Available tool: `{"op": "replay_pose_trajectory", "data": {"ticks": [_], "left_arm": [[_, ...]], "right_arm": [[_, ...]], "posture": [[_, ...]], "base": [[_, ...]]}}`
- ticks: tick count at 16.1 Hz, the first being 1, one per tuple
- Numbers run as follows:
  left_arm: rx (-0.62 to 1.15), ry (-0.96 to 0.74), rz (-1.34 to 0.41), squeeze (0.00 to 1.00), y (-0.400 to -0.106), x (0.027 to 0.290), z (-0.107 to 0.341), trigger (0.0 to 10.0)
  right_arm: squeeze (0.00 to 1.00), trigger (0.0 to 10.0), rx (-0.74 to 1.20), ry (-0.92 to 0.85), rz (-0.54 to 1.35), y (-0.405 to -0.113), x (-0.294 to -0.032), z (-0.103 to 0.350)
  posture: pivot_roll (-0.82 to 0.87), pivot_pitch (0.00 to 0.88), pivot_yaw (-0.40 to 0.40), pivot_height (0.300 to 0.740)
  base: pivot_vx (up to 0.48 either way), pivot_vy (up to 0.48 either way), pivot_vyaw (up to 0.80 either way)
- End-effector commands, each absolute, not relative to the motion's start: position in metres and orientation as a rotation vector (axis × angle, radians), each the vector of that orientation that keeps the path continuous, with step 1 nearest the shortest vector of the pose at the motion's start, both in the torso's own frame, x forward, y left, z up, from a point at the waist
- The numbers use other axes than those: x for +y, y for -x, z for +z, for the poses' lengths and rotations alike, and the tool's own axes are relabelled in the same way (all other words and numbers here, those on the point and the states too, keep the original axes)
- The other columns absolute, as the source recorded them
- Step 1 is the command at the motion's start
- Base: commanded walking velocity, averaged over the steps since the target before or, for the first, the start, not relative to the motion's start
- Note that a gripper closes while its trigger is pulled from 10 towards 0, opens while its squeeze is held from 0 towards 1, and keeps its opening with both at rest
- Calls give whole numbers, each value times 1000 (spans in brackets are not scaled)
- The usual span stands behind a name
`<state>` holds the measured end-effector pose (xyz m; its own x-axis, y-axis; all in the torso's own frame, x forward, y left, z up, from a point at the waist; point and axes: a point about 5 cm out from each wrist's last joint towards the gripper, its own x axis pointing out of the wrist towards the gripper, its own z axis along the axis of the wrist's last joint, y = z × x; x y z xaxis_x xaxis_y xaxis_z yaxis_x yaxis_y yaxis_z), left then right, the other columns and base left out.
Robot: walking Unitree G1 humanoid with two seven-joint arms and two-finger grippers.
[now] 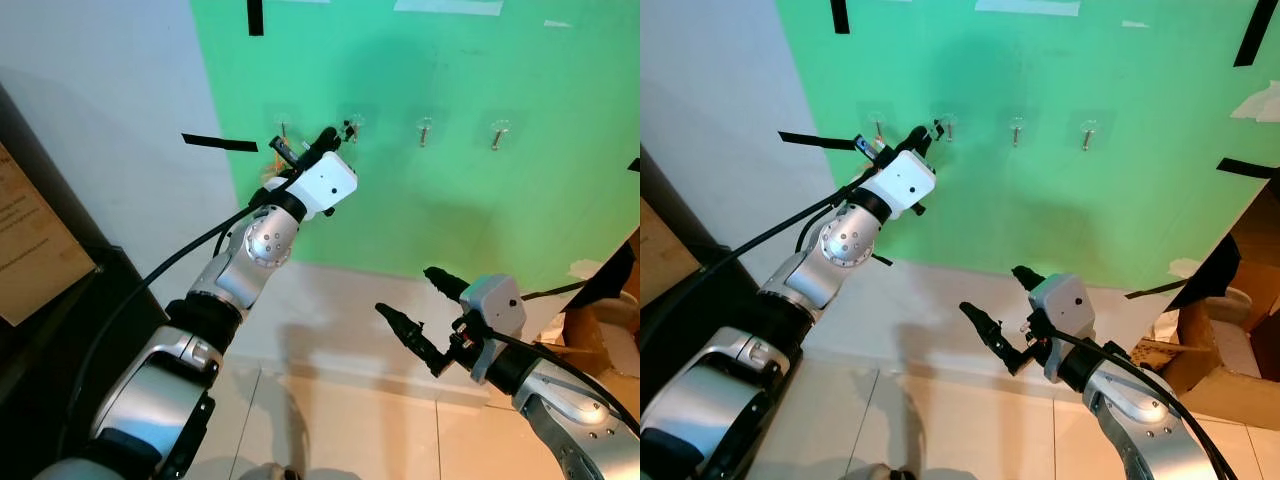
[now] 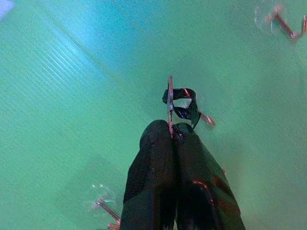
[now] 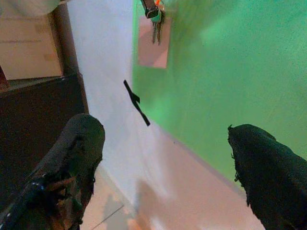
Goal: Hang keys on a hook
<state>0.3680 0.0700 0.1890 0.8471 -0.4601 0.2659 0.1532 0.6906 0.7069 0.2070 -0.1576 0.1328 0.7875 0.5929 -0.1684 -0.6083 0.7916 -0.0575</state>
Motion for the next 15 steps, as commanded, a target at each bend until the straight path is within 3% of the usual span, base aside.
{"op": "replay_pose_trajectory", "data": {"ticks": [1, 10, 15], "left_arm": [[-443, -759, -362, 0, -372, 73, 187, 10000], [-290, -776, -480, 0, -374, 72, 153, 10000], [-489, -710, -396, 0, -372, 68, 181, 10000]], "right_arm": [[0, 10000, 131, 112, 659, -209, -158, 135], [0, 10000, 133, 111, 658, -206, -159, 137], [0, 10000, 125, 102, 641, -206, -161, 138]], "posture": [[-221, 0, 34, 740], [-233, 0, 39, 740], [-242, 0, 51, 740]], "base": [[0, 0, 0], [0, 0, 0], [0, 0, 0]]}}
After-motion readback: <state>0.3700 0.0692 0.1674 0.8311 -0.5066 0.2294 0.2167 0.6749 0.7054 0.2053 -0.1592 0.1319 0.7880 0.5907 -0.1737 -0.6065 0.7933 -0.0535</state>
